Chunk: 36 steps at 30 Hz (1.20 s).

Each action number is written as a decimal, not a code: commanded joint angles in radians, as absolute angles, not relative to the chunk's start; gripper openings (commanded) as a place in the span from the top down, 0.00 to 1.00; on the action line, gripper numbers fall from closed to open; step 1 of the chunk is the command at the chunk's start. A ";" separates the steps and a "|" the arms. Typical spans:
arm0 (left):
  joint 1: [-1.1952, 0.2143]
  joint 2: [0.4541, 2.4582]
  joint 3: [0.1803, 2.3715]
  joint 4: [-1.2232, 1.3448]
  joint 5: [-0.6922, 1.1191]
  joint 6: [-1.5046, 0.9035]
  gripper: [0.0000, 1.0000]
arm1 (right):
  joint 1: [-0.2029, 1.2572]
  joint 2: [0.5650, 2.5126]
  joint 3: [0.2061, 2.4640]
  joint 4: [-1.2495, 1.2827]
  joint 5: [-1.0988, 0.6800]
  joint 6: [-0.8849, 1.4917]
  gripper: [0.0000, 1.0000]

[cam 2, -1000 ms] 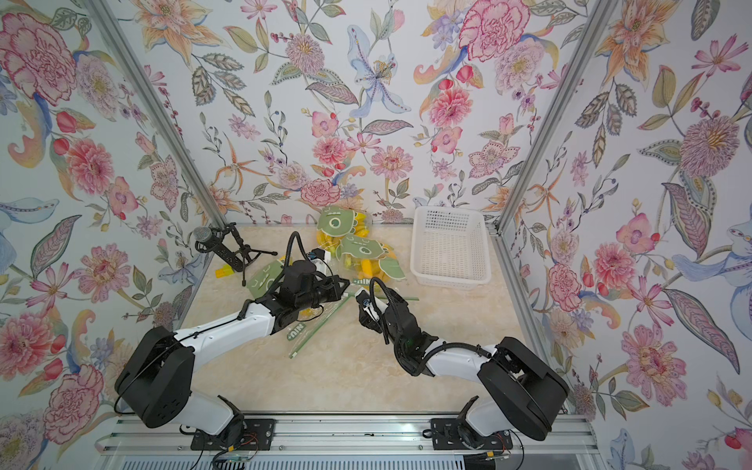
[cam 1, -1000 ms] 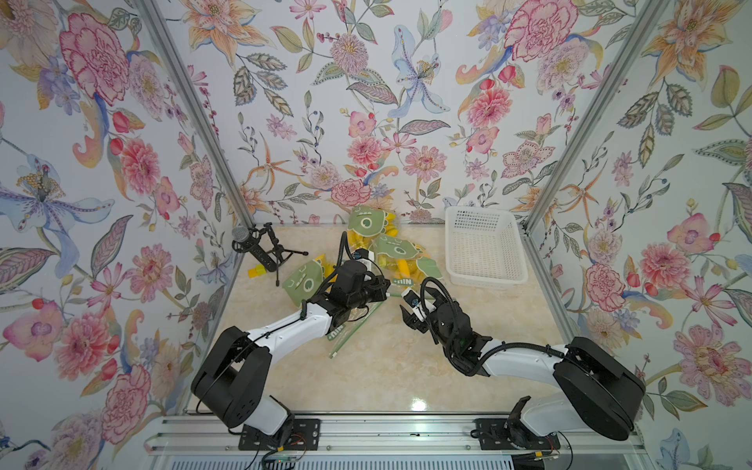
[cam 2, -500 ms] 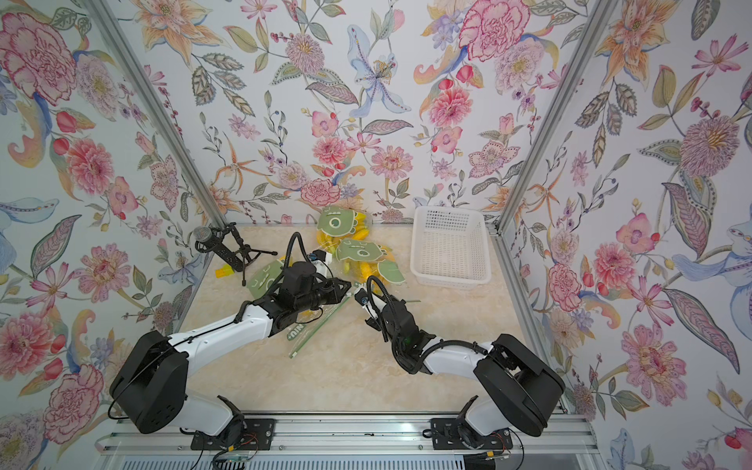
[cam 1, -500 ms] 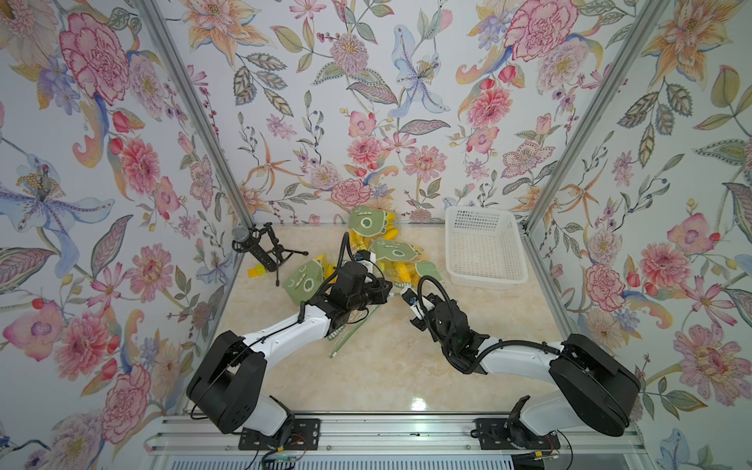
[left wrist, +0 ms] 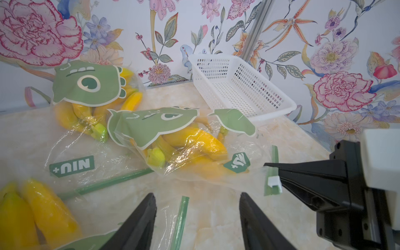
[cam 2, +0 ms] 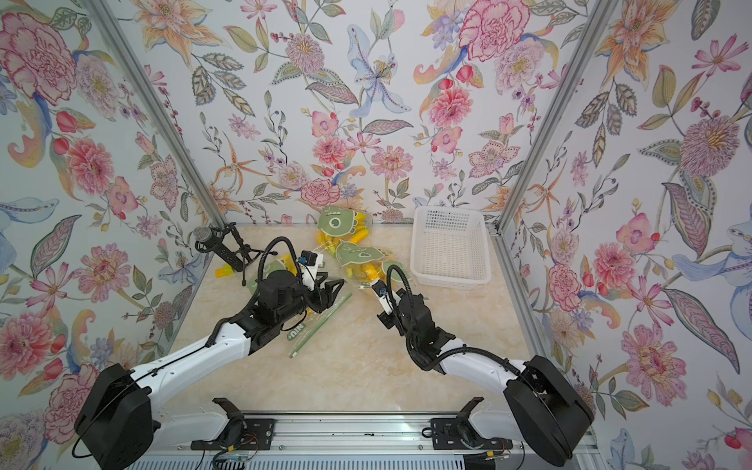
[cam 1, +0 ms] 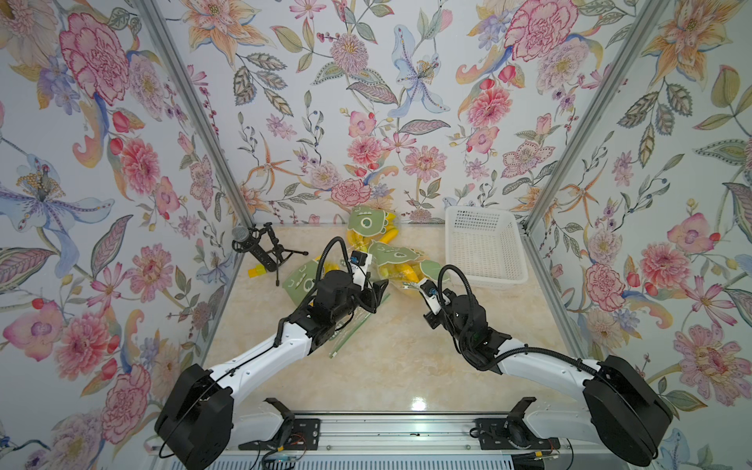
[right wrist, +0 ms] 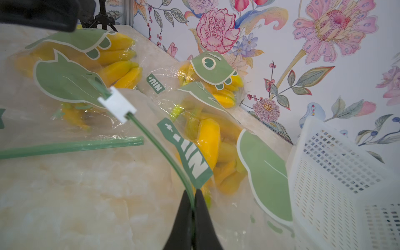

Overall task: Open the zip-top bag and take out the banana
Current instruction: Adjust the zipper food storage bag at the center of the board.

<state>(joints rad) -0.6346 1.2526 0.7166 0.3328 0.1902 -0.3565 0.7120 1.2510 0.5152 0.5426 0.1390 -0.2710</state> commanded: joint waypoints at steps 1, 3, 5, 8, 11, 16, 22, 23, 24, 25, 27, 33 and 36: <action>-0.644 1.253 0.664 0.558 0.292 -0.198 0.41 | 0.693 1.200 0.482 0.503 0.038 -0.191 1.00; -0.644 1.281 0.684 0.568 0.333 -0.157 0.43 | 0.681 1.178 0.469 0.500 0.015 -0.170 1.00; -0.647 1.317 0.712 0.571 0.380 -0.104 0.48 | 0.665 1.159 0.456 0.503 -0.023 -0.144 1.00; -0.655 1.365 0.739 0.579 0.464 -0.018 0.51 | 0.655 1.143 0.447 0.510 -0.058 -0.114 1.00; -0.667 1.407 0.778 0.527 0.533 0.061 0.56 | 0.618 1.137 0.450 0.509 -0.080 -0.093 1.00; -0.679 1.437 0.794 0.473 0.605 0.150 0.57 | 0.607 1.150 0.468 0.500 -0.101 -0.083 1.00; -0.684 1.451 0.798 0.462 0.587 0.178 0.57 | 0.607 1.169 0.488 0.490 -0.108 -0.089 1.00; -0.684 1.461 0.804 0.459 0.579 0.181 0.58 | 0.606 1.171 0.490 0.489 -0.109 -0.090 1.00; -0.684 1.471 0.811 0.456 0.573 0.184 0.61 | 0.606 1.172 0.493 0.487 -0.109 -0.091 1.00; -0.685 1.483 0.822 0.449 0.568 0.188 0.65 | 0.606 1.175 0.496 0.486 -0.112 -0.091 1.00; -0.684 1.498 0.838 0.438 0.566 0.193 0.73 | 0.606 1.181 0.505 0.476 -0.116 -0.092 1.00; -0.681 1.505 0.852 0.408 0.571 0.207 0.93 | 0.606 1.193 0.511 0.482 -0.124 -0.097 1.00; -0.673 1.497 0.839 0.410 0.582 0.204 1.00 | 0.605 1.188 0.509 0.494 -0.191 -0.125 0.93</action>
<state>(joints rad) -0.6743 1.4986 0.8276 0.4286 0.5694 0.1837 0.6079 1.1858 0.4839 0.4732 -0.1200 -0.1051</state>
